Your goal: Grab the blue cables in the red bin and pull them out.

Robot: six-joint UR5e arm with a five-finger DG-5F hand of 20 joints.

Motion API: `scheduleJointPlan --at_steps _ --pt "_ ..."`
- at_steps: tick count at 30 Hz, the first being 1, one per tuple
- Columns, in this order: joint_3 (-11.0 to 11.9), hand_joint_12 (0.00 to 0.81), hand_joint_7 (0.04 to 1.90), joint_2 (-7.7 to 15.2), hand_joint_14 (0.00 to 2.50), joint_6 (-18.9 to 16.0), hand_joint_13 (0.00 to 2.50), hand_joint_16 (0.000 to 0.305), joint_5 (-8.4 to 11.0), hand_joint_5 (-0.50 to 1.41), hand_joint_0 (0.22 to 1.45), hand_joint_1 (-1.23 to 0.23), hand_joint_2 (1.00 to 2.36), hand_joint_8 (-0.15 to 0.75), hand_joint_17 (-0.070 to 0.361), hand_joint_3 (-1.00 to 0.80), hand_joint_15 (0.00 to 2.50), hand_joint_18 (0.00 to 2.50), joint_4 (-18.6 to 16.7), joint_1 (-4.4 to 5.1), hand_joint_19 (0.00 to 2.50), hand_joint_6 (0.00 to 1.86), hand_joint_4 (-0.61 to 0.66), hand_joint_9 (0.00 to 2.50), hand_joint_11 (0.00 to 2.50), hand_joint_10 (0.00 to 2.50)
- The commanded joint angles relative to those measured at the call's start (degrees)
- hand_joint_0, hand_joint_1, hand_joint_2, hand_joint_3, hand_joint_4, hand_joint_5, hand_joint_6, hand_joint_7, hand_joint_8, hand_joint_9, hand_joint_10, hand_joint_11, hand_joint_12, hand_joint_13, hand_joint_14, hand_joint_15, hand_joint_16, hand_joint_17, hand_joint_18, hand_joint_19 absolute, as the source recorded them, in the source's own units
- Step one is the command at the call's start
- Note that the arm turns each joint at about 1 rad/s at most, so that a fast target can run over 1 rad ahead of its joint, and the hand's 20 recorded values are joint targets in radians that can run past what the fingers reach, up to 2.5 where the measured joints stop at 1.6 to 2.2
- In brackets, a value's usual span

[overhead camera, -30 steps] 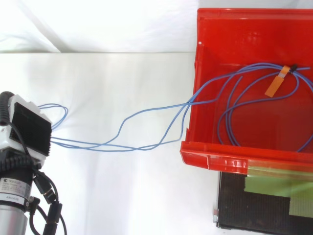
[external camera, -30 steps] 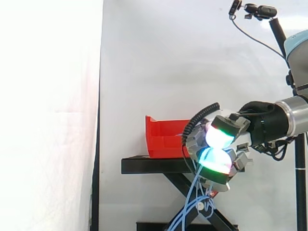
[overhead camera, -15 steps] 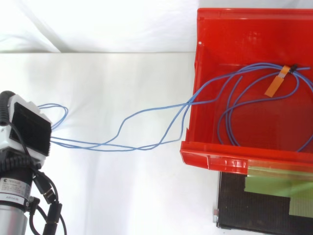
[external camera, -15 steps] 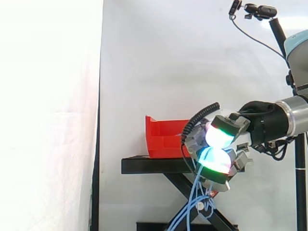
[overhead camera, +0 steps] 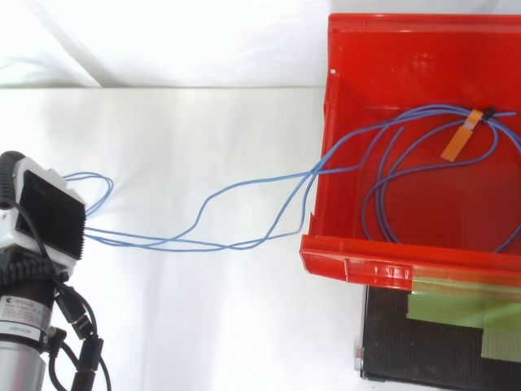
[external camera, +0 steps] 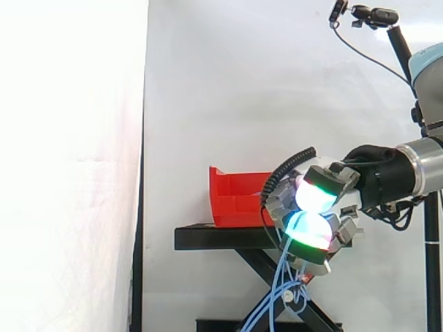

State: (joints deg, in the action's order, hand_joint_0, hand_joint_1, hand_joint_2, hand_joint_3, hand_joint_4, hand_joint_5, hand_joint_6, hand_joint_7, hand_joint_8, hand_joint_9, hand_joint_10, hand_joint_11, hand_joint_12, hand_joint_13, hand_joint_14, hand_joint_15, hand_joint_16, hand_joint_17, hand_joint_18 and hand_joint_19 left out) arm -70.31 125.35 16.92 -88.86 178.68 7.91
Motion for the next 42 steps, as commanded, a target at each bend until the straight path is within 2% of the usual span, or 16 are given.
scheduleJointPlan --at_steps 1,10,42 --pt "0.0 0.305 0.42 0.07 0.33 0.0 1.52 0.041 0.0 0.91 0.95 -1.01 1.02 0.26 0.092 -0.56 1.61 0.96 0.0 0.0 1.02 1.16 0.11 1.43 1.6 0.02" --pt "0.0 0.289 0.41 -0.02 0.26 0.0 1.52 0.042 0.0 0.9 0.95 -1.01 1.02 0.255 0.093 -0.55 1.65 0.94 0.0 0.0 1.04 1.17 0.1 1.42 1.59 0.02" --pt "0.0 0.286 0.39 -0.02 0.28 0.0 1.51 0.043 0.0 0.89 0.96 -1.0 1.01 0.253 0.097 -0.57 1.65 0.93 0.0 0.0 1.04 1.2 0.1 1.44 1.59 0.02"
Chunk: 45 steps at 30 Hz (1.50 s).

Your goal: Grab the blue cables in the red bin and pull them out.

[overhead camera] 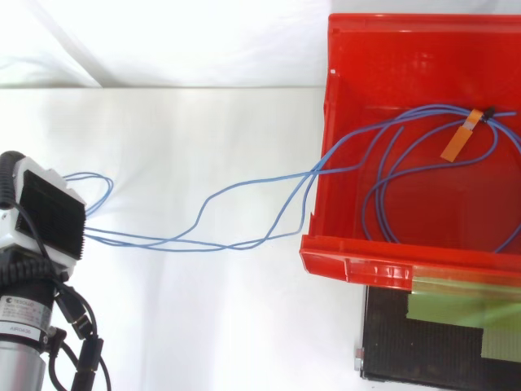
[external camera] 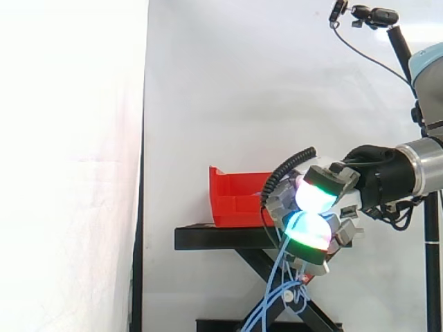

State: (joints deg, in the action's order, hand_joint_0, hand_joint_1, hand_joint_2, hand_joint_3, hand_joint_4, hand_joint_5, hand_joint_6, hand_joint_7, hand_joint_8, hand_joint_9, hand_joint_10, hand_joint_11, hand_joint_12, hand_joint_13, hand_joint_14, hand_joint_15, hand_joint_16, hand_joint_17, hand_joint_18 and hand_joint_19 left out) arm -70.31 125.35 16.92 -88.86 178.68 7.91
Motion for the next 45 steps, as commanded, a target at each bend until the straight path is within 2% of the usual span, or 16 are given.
scheduleJointPlan --at_steps 1,45 --pt "0.0 0.286 0.39 -0.02 0.28 0.0 1.51 0.043 0.0 0.89 0.96 -1.0 1.01 0.254 0.097 -0.58 1.65 0.93 0.0 0.0 1.04 1.19 0.1 1.44 1.6 0.02" --pt "0.0 0.288 0.4 -0.02 0.28 0.0 1.51 0.043 0.0 0.91 0.96 -1.01 1.01 0.259 0.097 -0.58 1.63 0.93 0.0 0.0 1.04 1.16 0.1 1.45 1.61 0.02"
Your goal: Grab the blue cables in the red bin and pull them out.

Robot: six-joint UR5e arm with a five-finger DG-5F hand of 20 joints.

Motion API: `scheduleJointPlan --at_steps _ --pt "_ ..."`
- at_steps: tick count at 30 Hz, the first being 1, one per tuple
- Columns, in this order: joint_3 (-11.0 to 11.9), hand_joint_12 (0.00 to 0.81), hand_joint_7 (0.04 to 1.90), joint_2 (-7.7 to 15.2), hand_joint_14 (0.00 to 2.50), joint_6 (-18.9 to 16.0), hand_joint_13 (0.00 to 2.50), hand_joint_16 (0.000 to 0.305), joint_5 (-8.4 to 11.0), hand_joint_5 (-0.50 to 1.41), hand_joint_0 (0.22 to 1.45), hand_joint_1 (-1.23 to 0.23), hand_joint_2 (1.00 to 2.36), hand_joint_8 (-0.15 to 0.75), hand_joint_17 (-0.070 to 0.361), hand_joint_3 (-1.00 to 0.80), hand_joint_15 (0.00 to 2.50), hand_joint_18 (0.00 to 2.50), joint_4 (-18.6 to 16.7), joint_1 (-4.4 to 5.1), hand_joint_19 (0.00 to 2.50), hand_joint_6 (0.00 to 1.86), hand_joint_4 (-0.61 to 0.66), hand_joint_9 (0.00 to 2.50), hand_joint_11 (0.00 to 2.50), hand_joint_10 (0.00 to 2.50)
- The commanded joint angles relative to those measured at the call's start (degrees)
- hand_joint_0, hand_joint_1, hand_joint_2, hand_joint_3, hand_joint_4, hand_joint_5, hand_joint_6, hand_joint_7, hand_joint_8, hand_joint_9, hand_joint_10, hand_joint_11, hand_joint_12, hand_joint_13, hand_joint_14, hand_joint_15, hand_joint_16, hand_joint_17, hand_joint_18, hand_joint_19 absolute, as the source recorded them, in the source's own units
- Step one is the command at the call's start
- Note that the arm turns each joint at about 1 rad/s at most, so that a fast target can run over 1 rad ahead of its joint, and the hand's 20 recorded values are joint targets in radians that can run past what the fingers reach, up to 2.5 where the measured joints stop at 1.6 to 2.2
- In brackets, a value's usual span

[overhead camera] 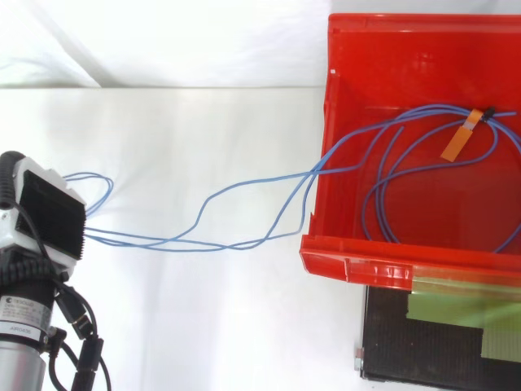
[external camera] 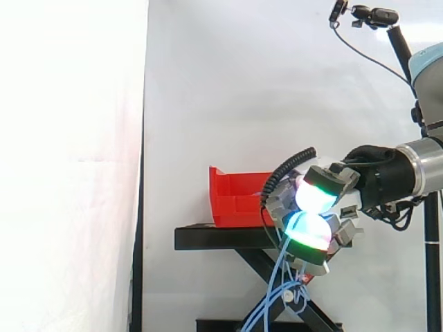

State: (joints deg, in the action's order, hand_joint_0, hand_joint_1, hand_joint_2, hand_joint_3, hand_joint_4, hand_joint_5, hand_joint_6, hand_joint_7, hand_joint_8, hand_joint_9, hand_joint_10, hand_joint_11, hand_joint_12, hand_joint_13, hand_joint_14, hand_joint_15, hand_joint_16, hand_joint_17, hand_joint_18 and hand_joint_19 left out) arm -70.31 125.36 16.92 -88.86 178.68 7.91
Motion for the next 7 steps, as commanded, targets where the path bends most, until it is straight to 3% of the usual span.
scheduleJointPlan --at_steps 1,7 --pt "0.0 0.29 0.4 0.06 0.28 0.0 1.51 0.043 0.0 0.91 0.96 -1.01 1.01 0.262 0.097 -0.58 1.63 0.92 0.0 0.0 1.04 1.16 0.11 1.46 1.61 0.02" --pt "0.0 0.285 0.4 -0.03 0.28 0.0 1.51 0.043 0.0 0.92 0.96 -1.01 1.01 0.258 0.097 -0.58 1.63 0.93 0.0 0.0 1.04 1.15 0.11 1.46 1.6 0.02"
